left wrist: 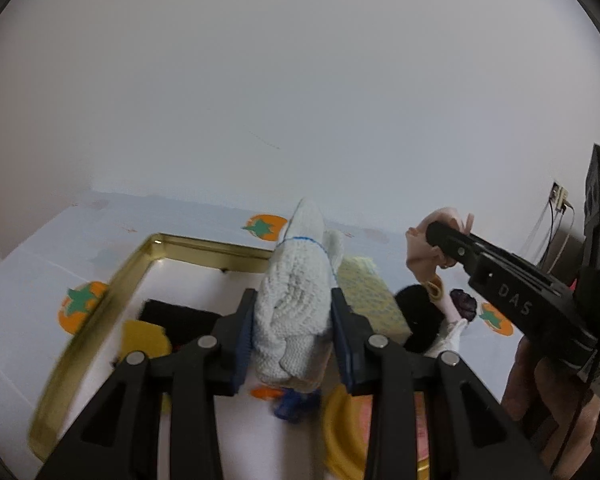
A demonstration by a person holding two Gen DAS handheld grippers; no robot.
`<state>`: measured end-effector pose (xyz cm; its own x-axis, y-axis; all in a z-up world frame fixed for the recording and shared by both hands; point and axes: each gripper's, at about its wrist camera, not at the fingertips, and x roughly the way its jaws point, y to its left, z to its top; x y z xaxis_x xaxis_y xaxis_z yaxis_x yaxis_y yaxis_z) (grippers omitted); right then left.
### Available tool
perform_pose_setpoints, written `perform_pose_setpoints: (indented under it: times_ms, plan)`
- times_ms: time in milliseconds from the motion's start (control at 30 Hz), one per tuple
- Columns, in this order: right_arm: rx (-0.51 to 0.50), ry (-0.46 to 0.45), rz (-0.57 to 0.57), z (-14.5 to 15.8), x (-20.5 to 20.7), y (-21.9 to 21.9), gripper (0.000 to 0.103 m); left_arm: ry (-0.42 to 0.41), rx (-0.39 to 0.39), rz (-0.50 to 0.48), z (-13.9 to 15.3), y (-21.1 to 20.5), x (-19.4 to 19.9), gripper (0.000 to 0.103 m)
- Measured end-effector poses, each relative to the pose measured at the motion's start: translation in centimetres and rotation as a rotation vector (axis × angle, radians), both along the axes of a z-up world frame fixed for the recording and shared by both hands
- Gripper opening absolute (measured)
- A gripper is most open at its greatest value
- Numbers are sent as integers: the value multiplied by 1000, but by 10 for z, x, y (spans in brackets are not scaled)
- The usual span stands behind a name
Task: Organize soft objects
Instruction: 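Carry the white glove over the gold tray while right carries peach cloth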
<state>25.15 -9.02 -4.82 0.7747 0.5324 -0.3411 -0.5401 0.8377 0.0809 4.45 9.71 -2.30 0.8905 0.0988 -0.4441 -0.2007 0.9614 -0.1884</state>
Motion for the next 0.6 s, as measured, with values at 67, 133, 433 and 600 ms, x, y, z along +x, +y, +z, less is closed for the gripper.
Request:
perform_pose_setpoints:
  times_ms: [67, 133, 433, 600]
  plan:
    - [-5, -7, 15, 4, -3, 8, 22, -2, -2, 11, 3, 11, -4, 34]
    - [-13, -10, 32, 7, -5, 18, 22, -5, 6, 28, 6, 22, -7, 34]
    - [-50, 39, 113, 4, -4, 60, 22, 36, 30, 92, 3, 66, -10, 34]
    - [-108, 97, 150, -8, 1, 87, 22, 74, 43, 90, 1, 72, -5, 34]
